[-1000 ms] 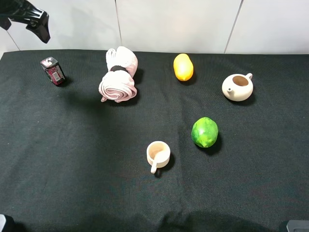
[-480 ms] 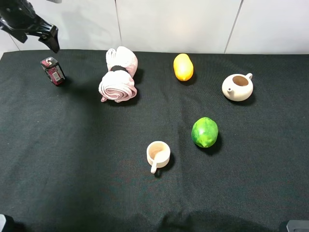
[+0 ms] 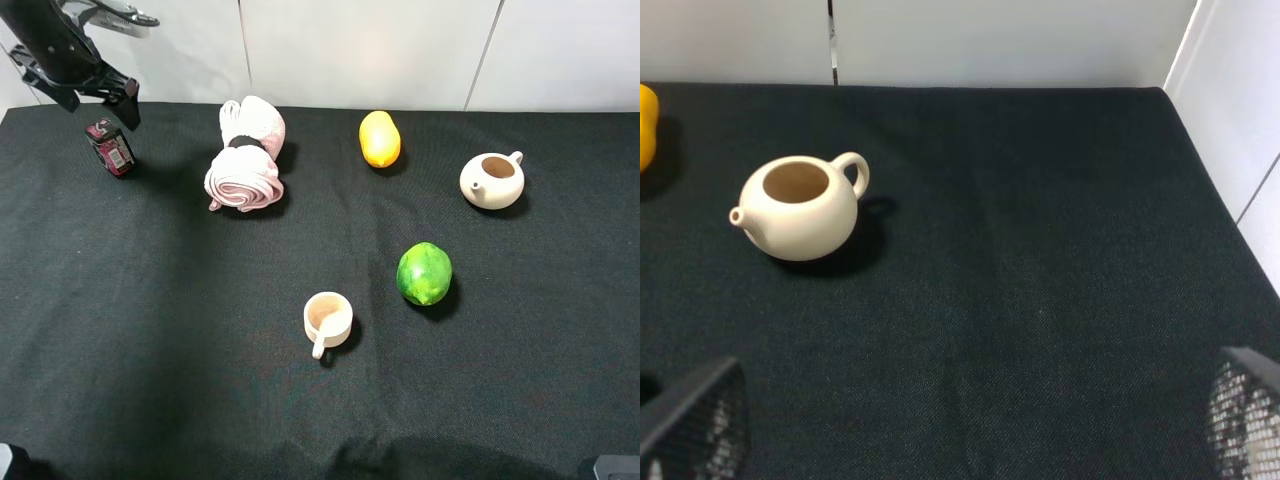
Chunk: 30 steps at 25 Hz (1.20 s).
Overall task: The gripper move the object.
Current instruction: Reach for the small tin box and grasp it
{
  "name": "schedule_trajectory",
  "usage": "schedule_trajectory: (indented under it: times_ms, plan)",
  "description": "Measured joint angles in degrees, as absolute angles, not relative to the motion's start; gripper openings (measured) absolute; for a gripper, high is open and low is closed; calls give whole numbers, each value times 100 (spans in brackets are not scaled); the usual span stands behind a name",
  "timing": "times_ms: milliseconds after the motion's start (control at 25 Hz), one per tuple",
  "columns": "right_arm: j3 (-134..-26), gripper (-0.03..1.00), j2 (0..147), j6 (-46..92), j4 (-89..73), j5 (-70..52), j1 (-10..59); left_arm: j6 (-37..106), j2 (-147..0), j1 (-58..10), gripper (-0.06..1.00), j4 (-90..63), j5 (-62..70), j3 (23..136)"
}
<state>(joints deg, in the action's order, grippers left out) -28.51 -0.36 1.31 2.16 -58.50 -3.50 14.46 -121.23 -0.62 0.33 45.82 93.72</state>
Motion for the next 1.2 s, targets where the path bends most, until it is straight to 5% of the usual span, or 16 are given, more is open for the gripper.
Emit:
schedule_trajectory:
  times_ms: [1200]
  plan:
    - [-2851, 69, -36, 131, 216, -5850, -350, 1489, -13066, -17, 94, -71, 4108, 9432]
